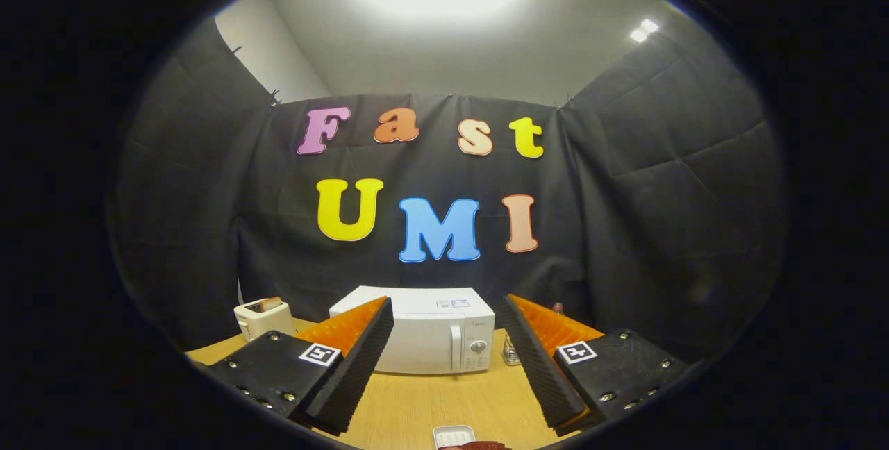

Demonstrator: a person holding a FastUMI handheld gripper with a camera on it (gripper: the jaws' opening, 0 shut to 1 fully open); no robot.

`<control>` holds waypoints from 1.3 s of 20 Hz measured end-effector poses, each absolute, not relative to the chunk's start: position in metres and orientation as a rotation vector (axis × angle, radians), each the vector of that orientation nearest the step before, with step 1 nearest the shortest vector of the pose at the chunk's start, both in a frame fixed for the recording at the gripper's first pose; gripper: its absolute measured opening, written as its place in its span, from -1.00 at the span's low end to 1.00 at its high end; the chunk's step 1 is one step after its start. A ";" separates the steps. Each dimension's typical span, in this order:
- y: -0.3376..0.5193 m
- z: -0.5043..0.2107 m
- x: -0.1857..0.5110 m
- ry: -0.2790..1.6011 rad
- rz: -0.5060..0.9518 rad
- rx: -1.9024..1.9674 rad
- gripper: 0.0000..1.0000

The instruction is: Open the microwave, put the food inside, and close the microwave door.

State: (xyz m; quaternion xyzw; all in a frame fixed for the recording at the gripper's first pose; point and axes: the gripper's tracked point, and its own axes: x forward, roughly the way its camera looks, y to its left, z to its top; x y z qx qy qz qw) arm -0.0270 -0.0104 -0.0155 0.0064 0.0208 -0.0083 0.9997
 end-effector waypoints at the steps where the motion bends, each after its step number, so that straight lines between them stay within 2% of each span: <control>1: -0.013 -0.017 -0.026 0.042 -0.021 0.007 0.95; 10: -0.035 -0.028 0.010 0.055 -0.039 0.028 0.95; 16: -0.034 -0.039 0.062 0.059 0.019 0.036 0.95; 26: -0.039 -0.103 0.161 0.151 0.072 0.050 0.96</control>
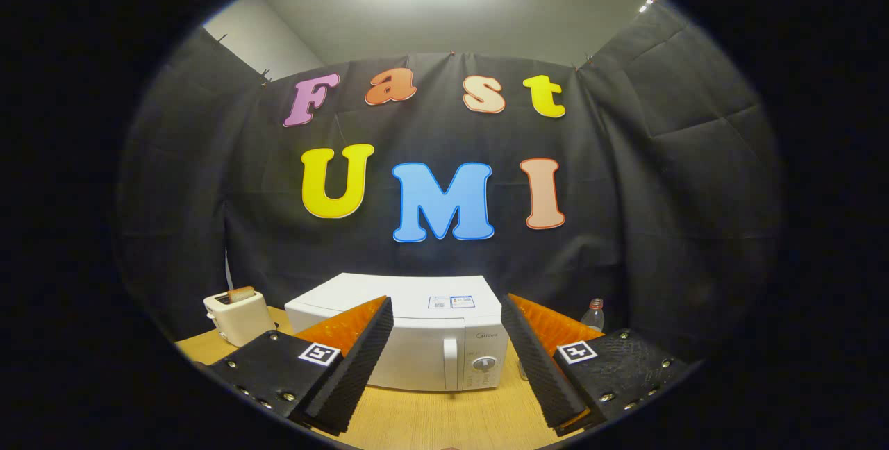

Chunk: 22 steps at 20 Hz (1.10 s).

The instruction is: Open the microwave, put the food inside, and close the microwave door.

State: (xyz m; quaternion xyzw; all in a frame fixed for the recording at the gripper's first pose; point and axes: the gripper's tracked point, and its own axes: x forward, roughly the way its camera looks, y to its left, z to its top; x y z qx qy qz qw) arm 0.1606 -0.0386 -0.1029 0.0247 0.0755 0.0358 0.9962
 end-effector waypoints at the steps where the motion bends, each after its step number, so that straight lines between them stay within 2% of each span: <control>1: -0.039 -0.110 0.170 0.161 0.076 0.053 0.95; 9: -0.040 -0.178 0.225 0.264 0.109 0.061 0.96; 20: -0.033 -0.279 0.256 0.446 0.135 0.043 0.95; 21: -0.034 -0.285 0.257 0.457 0.128 0.040 0.92; 22: -0.033 -0.290 0.258 0.468 0.138 0.045 0.72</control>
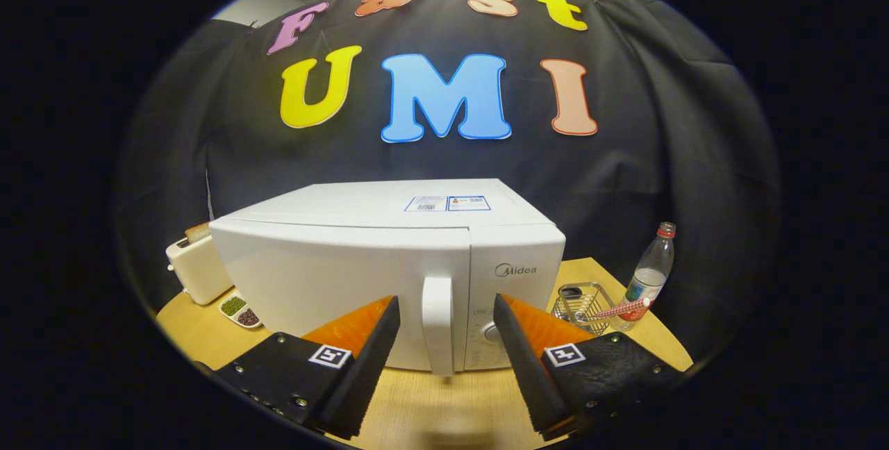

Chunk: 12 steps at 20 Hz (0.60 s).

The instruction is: Open the microwave, put the food inside, and close the microwave door.

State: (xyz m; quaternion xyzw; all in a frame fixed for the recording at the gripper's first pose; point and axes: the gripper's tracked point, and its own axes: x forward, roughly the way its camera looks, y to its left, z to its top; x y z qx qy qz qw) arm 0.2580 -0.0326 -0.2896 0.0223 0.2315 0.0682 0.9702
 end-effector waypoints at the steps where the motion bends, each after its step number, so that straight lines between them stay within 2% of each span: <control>1: -0.033 -0.297 0.259 0.478 0.131 0.040 0.72; 2: -0.032 -0.301 0.261 0.491 0.135 0.037 0.60; 4: -0.028 -0.311 0.261 0.513 0.144 0.040 0.58; 5: -0.029 -0.315 0.261 0.518 0.140 0.033 0.44; 6: -0.025 -0.318 0.261 0.524 0.151 0.032 0.14; 8: -0.017 -0.323 0.260 0.532 0.182 0.030 0.13; 9: -0.022 -0.325 0.261 0.532 0.152 -0.001 0.13; 11: -0.023 -0.322 0.260 0.522 0.153 0.002 -0.43; 12: -0.024 -0.323 0.260 0.523 0.153 0.006 -0.43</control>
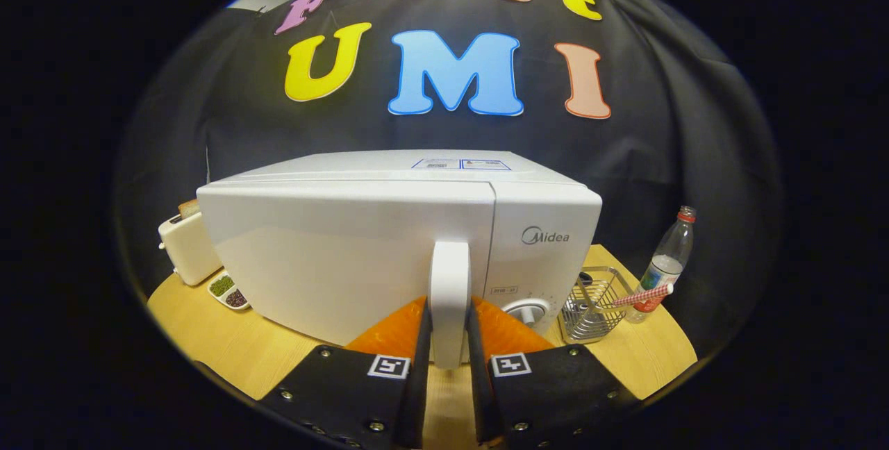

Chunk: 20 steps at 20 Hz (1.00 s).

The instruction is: Open the microwave, put the food inside, and close the microwave door.

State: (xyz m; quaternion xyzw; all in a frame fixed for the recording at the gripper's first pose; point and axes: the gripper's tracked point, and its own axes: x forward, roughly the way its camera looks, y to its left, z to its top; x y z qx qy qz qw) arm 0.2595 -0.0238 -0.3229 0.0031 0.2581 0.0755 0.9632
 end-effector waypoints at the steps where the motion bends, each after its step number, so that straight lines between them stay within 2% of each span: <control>1: -0.022 -0.323 0.260 0.521 0.158 0.011 -0.43; 2: -0.019 -0.323 0.259 0.521 0.171 0.010 -0.43; 3: -0.020 -0.323 0.259 0.518 0.177 0.001 -0.56; 5: -0.021 -0.324 0.259 0.526 0.183 -0.005 -0.59; 7: -0.020 -0.323 0.258 0.536 0.172 0.000 -0.82; 17: -0.006 -0.309 0.187 0.591 0.199 0.029 -0.82; 18: -0.002 -0.307 0.180 0.601 0.206 0.037 -0.73; 20: 0.003 -0.305 0.165 0.613 0.220 0.049 -0.67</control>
